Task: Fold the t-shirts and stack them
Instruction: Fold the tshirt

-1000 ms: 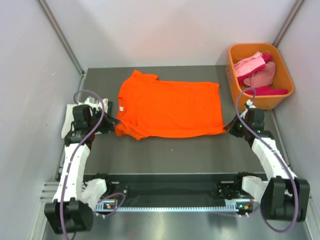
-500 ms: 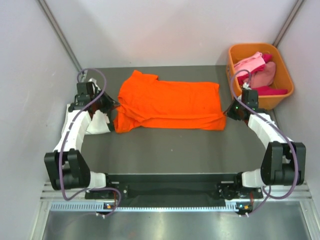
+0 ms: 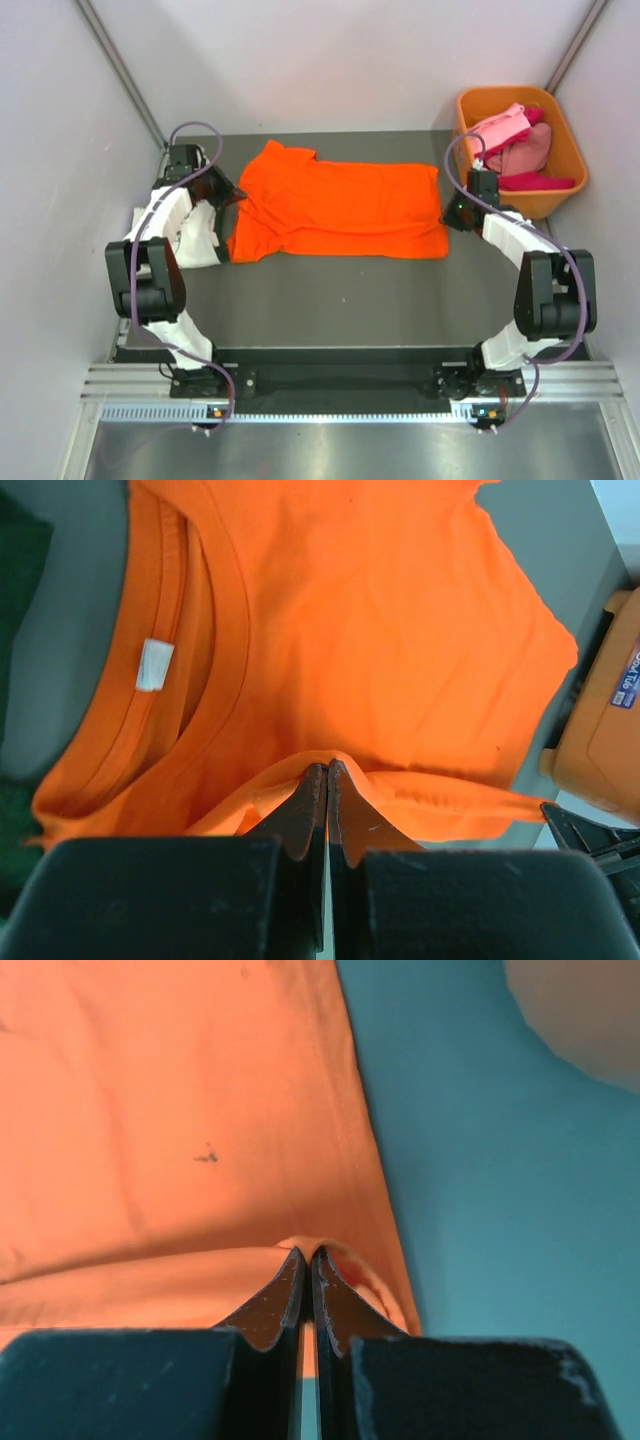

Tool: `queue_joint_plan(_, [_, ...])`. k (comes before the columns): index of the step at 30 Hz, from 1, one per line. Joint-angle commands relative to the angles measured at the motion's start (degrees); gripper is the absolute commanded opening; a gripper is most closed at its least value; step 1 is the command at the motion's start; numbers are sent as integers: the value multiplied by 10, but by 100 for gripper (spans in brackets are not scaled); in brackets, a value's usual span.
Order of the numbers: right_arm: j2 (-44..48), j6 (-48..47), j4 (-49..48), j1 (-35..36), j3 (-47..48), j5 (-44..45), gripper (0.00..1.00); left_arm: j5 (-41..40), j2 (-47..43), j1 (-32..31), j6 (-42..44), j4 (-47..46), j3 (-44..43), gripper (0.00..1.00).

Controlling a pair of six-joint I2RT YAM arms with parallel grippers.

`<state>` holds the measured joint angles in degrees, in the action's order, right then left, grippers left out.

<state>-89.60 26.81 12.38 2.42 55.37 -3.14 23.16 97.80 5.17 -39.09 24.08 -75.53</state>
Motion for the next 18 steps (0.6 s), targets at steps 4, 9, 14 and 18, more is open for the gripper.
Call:
queue_joint_plan(4, [-29, 6, -39, 11, 48, 27, 0, 2, 43, -9, -9, -21, -79, 0])
queue_joint_plan(9, [-42, 9, -53, 16, 53, 28, 0, -14, 77, -28, 5, 3, -127, 0])
queue_joint_plan(14, [-50, 11, -63, 17, 54, 43, 0, -34, 111, -37, 11, 21, -171, 0])
queue_joint_plan(18, [-57, 11, -70, 21, 54, 45, 0, -39, 143, -38, 10, 25, -189, 0])
